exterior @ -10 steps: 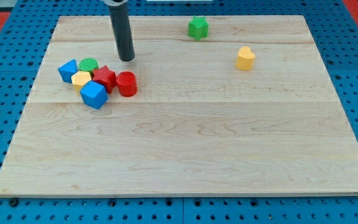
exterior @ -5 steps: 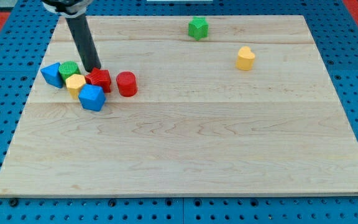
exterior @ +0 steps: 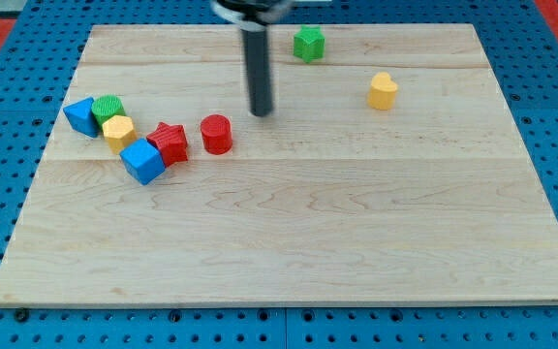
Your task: Slide the red blocks vertically to each other
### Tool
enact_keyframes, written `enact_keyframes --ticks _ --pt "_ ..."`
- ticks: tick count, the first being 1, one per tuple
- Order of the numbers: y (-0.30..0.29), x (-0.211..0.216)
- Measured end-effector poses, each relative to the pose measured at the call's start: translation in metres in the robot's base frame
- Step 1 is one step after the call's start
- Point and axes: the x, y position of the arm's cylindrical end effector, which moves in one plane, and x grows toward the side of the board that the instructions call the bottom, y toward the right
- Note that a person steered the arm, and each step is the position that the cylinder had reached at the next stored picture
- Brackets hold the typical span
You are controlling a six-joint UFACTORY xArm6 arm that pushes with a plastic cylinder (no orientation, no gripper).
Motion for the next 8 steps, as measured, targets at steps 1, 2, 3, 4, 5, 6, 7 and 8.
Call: enact_keyframes --ticks 1,2,3,4,5,6,7,8 --pt "0.009 0.084" --pt "-0.043 0.109" --pt "-0.112 0.096" --pt "-0.154 0.076" --pt "-0.156 0.069" --pt "-0.152 0.052" --pt "-0.140 0.013" --pt "-0.108 -0.014"
